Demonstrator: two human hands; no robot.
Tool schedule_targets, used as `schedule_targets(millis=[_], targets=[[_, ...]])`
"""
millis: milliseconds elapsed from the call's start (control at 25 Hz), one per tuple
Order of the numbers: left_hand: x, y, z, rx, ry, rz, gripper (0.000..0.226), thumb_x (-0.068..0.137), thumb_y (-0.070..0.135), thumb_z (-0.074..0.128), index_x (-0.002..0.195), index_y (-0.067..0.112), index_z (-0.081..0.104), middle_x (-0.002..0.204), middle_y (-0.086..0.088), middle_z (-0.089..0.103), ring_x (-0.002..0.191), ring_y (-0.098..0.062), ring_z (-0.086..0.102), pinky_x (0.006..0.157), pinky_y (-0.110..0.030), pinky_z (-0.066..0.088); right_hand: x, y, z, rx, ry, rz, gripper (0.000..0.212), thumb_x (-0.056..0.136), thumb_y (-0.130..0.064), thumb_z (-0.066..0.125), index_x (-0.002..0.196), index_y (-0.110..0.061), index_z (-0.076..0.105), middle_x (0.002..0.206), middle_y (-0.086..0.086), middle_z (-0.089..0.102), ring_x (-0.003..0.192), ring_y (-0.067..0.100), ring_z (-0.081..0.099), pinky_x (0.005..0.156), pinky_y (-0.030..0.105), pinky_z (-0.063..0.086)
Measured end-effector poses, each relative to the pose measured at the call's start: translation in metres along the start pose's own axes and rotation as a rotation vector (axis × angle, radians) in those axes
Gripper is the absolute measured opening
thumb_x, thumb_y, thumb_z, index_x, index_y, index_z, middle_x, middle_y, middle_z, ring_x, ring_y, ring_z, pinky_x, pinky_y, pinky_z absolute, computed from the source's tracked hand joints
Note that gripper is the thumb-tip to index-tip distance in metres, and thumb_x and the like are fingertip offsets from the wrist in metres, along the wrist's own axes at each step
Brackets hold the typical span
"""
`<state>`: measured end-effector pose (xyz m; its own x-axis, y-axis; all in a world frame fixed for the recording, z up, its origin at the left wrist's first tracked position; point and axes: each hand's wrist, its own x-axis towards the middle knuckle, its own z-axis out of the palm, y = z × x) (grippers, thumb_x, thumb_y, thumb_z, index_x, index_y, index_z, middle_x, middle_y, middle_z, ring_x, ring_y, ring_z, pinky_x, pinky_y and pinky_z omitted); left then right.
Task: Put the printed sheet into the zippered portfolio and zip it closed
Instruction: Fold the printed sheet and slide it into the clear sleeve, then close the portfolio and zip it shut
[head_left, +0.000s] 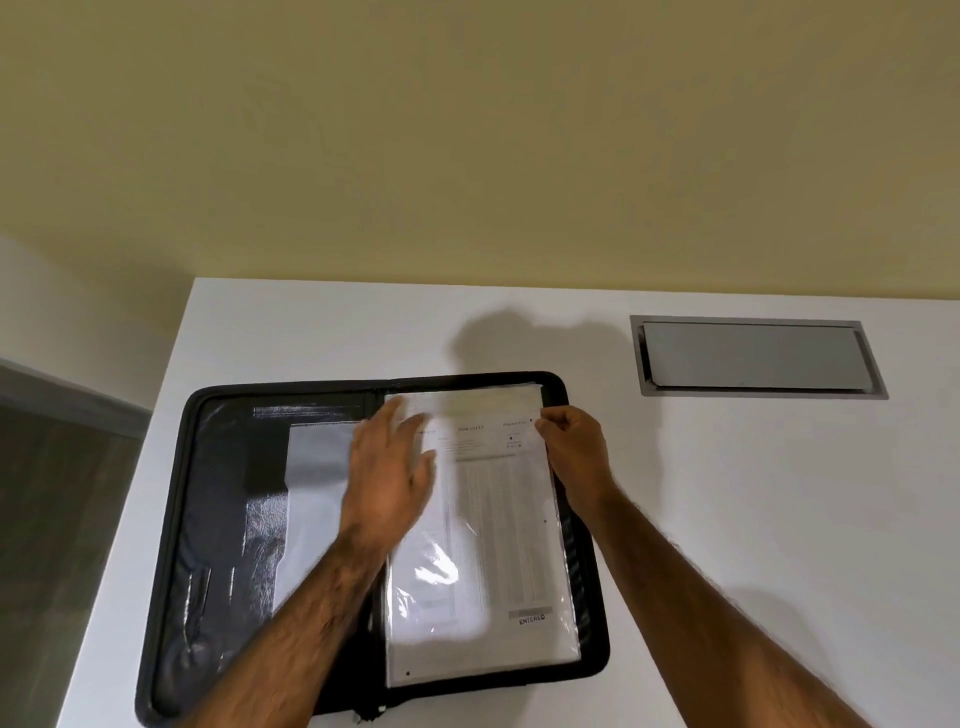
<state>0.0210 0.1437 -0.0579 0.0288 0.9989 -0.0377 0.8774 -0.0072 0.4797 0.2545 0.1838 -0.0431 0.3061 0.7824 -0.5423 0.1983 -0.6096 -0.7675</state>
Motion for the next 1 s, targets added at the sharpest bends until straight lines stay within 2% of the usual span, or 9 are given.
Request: schedule_targets(millis=[200,280,400,480,560,640,760,880,1000], targets=[[-0.097,-0.097,-0.059,0.189,0.193,-0.407,0.048,0.086,0.029,0.062,0.131,0.013,0.057,0.147,-0.021,0.040,0.134,-0.040,0.040,0.113,-0.052,0.026,-0.032,0.029,-0.027,-0.213,0.029,-0.009,0.019,0.093,-0.017,0.059,0.111,-0.017,0.066,0.101,-0.002,0.069,0.095,0.016,0.065,0.082,0.028,0.054],[-0.137,-0.134,-0.080,0.203,0.226,-0.635,0.058,0.083,0.038,0.054,0.132,0.007,0.053,0.143,-0.029,0.042,0.130,-0.047,0.041,0.110,-0.059,0.029,-0.057,0.039,-0.034,-0.316,0.009,-0.043,0.013,0.094,-0.015,0.057,0.101,-0.020,0.066,0.091,-0.008,0.066,0.086,0.012,0.064,0.070,0.020,0.049],[-0.185,-0.158,-0.105,0.056,0.184,-0.861,0.056,0.090,0.043,0.051,0.131,0.004,0.050,0.126,-0.028,0.059,0.114,-0.049,0.055,0.097,-0.058,0.045,-0.098,0.071,-0.035,-0.454,0.011,-0.081,0.019,0.092,-0.013,0.055,0.080,-0.026,0.061,0.080,-0.003,0.067,0.069,0.010,0.064,0.054,0.016,0.046],[-0.202,-0.158,-0.108,-0.152,0.191,-0.986,0.048,0.099,0.036,0.053,0.130,0.000,0.052,0.123,-0.027,0.064,0.111,-0.047,0.059,0.092,-0.048,0.046,-0.118,0.098,-0.034,-0.493,0.055,-0.083,0.013,0.091,-0.019,0.055,0.086,-0.026,0.064,0.095,0.003,0.067,0.075,0.013,0.065,0.057,0.022,0.054],[-0.211,-0.158,-0.105,-0.267,0.158,-1.005,0.046,0.101,0.035,0.049,0.117,-0.007,0.060,0.114,-0.030,0.067,0.105,-0.048,0.062,0.088,-0.047,0.047,-0.140,0.116,-0.033,-0.510,0.098,-0.063,0.019,0.093,-0.020,0.054,0.109,-0.021,0.065,0.113,0.004,0.060,0.092,0.018,0.063,0.073,0.031,0.059],[-0.212,-0.158,-0.098,-0.269,0.123,-1.001,0.052,0.099,0.039,0.049,0.108,-0.009,0.064,0.107,-0.031,0.068,0.099,-0.049,0.063,0.086,-0.048,0.049,-0.156,0.124,-0.036,-0.516,0.145,-0.050,0.028,0.094,-0.017,0.055,0.122,-0.015,0.061,0.121,0.008,0.054,0.105,0.026,0.058,0.084,0.038,0.055],[-0.213,-0.152,-0.092,-0.265,0.174,-1.079,0.050,0.096,0.041,0.053,0.115,-0.004,0.066,0.115,-0.026,0.067,0.105,-0.044,0.062,0.091,-0.045,0.048,-0.170,0.135,-0.043,-0.481,0.136,-0.078,0.036,0.092,-0.017,0.054,0.127,-0.013,0.058,0.123,0.012,0.056,0.107,0.032,0.058,0.088,0.045,0.055],[-0.216,-0.143,-0.094,-0.415,0.239,-1.109,0.042,0.095,0.031,0.057,0.105,-0.008,0.068,0.103,-0.026,0.067,0.094,-0.039,0.063,0.080,-0.040,0.048,-0.172,0.142,-0.051,-0.432,0.072,-0.060,0.043,0.087,-0.018,0.054,0.129,-0.013,0.058,0.121,0.012,0.061,0.107,0.033,0.061,0.092,0.049,0.054],[-0.227,-0.139,-0.109,-0.588,0.438,-1.152,0.030,0.083,0.019,0.066,0.100,-0.004,0.072,0.092,-0.024,0.069,0.082,-0.029,0.065,0.073,-0.038,0.053,-0.179,0.146,-0.062,-0.341,0.076,-0.037,0.039,0.082,-0.014,0.054,0.120,-0.010,0.061,0.111,0.012,0.068,0.097,0.031,0.064,0.088,0.046,0.056]])
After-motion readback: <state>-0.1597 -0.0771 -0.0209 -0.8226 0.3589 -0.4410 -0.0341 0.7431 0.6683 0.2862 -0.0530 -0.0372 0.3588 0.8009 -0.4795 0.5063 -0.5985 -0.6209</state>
